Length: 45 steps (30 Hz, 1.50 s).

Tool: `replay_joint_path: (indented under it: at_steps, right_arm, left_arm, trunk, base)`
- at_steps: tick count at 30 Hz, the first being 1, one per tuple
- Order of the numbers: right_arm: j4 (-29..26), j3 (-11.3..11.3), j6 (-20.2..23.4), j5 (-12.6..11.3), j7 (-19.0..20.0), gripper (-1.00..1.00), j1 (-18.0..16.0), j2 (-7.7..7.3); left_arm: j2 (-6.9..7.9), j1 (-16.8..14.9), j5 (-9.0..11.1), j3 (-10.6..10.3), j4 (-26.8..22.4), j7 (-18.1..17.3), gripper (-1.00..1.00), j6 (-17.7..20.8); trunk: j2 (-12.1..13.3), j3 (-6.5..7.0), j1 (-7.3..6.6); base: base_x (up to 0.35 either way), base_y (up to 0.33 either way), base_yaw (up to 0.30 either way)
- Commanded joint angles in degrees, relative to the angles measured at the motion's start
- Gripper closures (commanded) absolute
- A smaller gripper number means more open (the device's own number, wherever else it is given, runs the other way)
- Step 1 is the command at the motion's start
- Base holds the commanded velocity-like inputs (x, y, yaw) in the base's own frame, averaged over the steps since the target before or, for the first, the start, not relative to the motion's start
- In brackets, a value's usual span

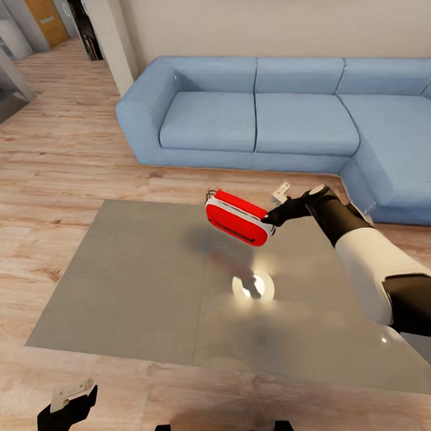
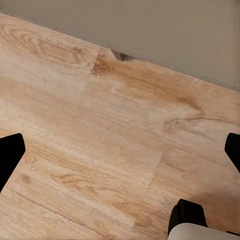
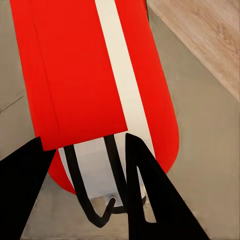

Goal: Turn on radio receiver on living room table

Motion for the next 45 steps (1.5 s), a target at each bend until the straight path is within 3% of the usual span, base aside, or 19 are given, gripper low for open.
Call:
replay_joint_path:
  at_steps: [1,45]
  right_arm:
    - [0.9,-0.1,-0.2,-0.1,0.0,1.00,0.0,0.00]
    - [2.6,-0.1,-0.2,0.0,-0.3,1.00,0.1,-0.16]
  left_arm:
    - [0.00,0.0,0.0,0.0,0.0,0.0,-1.00,0.0]
    - [0.00,0.0,-0.1,0.0,0.0,0.0,-1.00,0.0]
  trunk:
    - [0.0,0.10,0.00]
    - [0.0,4.25,0.00]
  base:
    - [0.000,0.000,0.000]
    - [0.000,0.000,0.000]
